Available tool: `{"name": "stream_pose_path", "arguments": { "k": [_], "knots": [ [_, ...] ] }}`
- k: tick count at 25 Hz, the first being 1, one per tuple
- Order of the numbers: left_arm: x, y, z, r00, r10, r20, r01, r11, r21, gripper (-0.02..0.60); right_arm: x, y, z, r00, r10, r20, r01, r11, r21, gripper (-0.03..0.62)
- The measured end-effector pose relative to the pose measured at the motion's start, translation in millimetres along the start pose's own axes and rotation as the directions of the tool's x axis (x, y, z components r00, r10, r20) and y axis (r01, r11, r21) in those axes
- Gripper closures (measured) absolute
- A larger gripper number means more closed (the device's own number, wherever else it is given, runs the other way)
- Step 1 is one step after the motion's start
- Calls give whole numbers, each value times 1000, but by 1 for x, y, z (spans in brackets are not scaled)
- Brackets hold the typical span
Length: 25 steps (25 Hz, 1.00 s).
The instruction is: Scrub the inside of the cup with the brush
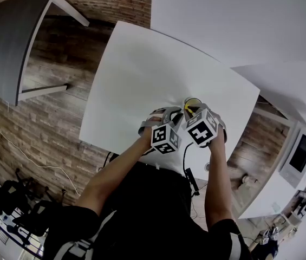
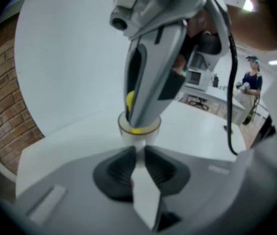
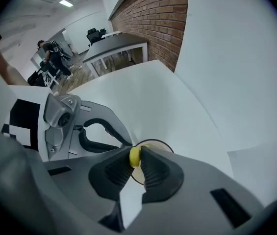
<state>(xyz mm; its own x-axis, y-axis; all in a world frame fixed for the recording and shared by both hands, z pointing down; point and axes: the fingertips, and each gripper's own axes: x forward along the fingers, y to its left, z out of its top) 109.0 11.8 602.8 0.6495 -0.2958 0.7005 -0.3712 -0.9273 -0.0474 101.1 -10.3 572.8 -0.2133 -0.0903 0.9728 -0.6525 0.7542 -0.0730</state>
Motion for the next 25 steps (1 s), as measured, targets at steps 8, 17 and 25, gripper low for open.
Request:
{"name": "stream_pose_path", "arguments": {
  "k": [8, 17, 25],
  "knots": [
    [0, 0, 0, 1000, -1, -5, 1, 1000, -6, 522, -25, -1, -5, 999, 26, 23, -26, 999, 20, 563],
    [0, 2, 0, 1000, 0, -8, 0, 1000, 4, 522, -72, 7, -11, 998, 21, 60, -21, 1000, 7, 563],
    [-1, 2, -3, 1000, -3, -19, 3, 1000, -10, 522, -43, 4, -8, 997, 38, 64, -41, 998, 48, 563]
  ]
}}
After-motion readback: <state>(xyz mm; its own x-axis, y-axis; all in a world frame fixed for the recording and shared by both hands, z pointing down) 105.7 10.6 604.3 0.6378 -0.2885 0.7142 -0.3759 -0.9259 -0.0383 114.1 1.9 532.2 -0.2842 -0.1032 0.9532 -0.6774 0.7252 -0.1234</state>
